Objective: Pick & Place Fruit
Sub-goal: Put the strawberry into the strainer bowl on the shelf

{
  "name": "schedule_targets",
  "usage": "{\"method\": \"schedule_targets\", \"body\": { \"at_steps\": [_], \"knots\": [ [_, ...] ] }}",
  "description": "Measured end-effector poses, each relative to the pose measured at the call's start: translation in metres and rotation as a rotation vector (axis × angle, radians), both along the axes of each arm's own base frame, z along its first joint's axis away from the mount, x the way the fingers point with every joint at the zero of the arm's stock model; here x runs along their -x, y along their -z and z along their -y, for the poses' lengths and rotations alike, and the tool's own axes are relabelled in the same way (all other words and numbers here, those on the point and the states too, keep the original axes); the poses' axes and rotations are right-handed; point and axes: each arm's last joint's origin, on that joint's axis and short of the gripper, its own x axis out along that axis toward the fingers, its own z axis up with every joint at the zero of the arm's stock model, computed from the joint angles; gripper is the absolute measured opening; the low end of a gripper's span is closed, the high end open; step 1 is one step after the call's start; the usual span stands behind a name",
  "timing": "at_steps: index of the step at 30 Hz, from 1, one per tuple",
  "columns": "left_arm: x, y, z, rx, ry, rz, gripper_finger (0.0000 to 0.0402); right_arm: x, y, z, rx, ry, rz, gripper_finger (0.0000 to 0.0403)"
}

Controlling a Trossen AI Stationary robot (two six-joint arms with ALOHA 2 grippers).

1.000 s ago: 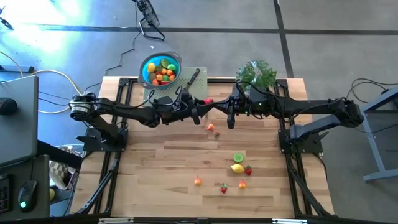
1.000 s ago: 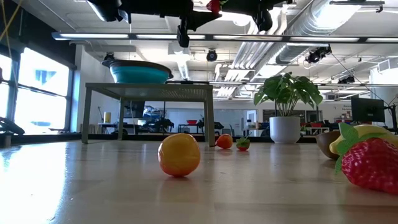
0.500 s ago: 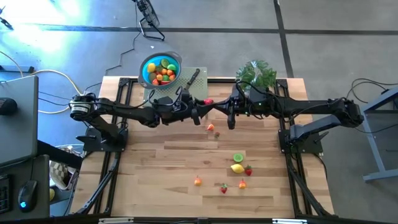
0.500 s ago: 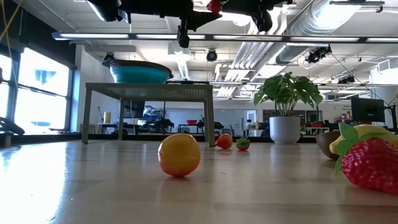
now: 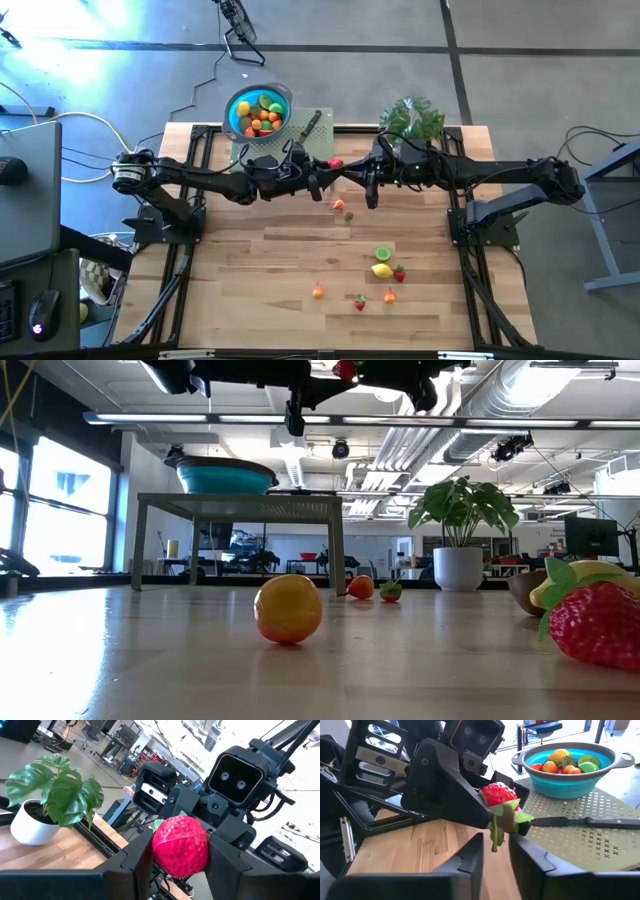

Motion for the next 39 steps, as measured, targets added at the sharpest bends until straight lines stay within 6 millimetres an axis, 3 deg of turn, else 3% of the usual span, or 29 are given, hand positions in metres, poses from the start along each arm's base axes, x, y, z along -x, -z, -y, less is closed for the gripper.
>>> {"method": "schedule_targets", "body": {
  "at_steps": [11, 18, 27, 32, 39],
  "knots": [
    [0.0, 0.0, 0.0, 0.001, -0.004, -0.003, 0.0141, 0.002, -0.002, -0.001, -0.015, -0.027, 0.007, 0.0223],
    [0.0, 0.001, 0.0, 0.001, -0.004, -0.011, 0.0141, 0.015, -0.006, -0.002, -0.013, 0.017, -0.025, 0.0282],
    [0.01, -0.014, -0.006, -0.069, -0.035, 0.014, 0.0141, 0.047, -0.015, -0.001, 0.031, 0.164, -0.089, 0.0283],
    [0.025, -0.029, -0.023, -0.102, -0.105, 0.024, 0.0141, 0.054, -0.016, -0.001, 0.038, 0.195, -0.109, 0.0276],
    [0.053, -0.037, -0.053, -0.105, -0.245, -0.132, 0.0141, 0.055, -0.013, -0.001, 0.037, 0.194, -0.148, 0.0275]
  ]
}}
